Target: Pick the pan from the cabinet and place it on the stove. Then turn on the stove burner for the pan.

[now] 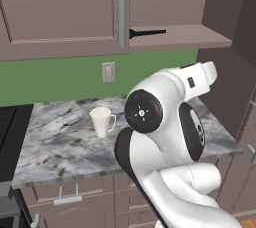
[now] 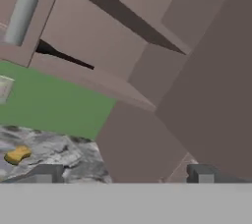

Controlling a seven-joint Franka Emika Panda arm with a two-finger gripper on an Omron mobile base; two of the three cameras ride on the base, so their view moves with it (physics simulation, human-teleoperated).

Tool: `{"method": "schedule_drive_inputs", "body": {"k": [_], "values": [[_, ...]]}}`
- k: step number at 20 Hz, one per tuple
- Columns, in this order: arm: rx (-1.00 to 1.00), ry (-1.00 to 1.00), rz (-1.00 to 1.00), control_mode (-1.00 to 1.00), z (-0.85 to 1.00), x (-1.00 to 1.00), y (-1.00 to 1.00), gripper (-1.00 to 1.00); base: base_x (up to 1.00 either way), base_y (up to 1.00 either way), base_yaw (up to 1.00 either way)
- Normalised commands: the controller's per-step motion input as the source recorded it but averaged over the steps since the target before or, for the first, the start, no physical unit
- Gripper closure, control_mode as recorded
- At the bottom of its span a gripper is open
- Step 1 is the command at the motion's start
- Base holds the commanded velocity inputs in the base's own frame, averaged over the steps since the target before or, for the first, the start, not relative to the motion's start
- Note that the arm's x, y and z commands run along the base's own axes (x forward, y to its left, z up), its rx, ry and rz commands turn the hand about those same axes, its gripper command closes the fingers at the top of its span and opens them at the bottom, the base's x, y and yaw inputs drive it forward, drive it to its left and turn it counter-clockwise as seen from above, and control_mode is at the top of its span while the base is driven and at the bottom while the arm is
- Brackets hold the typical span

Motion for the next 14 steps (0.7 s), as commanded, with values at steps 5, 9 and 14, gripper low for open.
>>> {"method": "schedule_drive_inputs", "body": {"k": [5, 9, 14], "values": [[0.16, -0.14, 0.16, -1.0, 0.73, 0.17, 0.21, -1.0, 0.0, 0.0, 0.0], [0.16, -0.13, 0.19, -1.0, 0.41, 0.24, 0.15, -1.0, 0.0, 0.0, 0.0], [0.17, -0.11, 0.17, -1.0, 0.03, 0.34, 0.36, -1.0, 0.0, 0.0, 0.0]]}}
